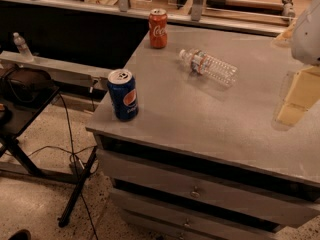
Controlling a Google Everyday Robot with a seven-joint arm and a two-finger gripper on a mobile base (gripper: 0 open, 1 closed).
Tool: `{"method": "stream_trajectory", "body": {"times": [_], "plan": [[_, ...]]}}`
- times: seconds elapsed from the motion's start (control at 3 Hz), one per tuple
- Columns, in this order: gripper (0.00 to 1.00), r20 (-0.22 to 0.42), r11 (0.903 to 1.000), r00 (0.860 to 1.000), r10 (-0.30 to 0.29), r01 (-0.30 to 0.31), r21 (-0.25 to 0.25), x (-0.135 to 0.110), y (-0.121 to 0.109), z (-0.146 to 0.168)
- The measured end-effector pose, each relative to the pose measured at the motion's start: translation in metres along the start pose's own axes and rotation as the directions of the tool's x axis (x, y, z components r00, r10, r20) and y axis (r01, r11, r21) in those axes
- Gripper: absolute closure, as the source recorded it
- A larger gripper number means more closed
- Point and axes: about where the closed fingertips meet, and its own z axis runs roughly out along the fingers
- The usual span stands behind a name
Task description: Place water bottle upright
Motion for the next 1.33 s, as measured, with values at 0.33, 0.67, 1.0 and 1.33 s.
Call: {"method": "stream_trajectory", "body": {"times": [0.33, 0.67, 1.0, 1.33], "plan": [[0.00, 0.000, 1.0000, 1.000, 0.000, 0.000, 0.002, 0.000, 0.000, 0.000], [0.00, -0.023, 0.9998, 1.000, 0.019, -0.019, -0.001, -0.011, -0.020, 0.008], [0.00, -0.040, 0.9987, 0.998, 0.051, -0.050, 0.012, -0.031, -0.065, 0.026], [0.00, -0.039, 0.9956, 0.995, 0.091, -0.090, 0.029, -0.057, -0.116, 0.050]]}}
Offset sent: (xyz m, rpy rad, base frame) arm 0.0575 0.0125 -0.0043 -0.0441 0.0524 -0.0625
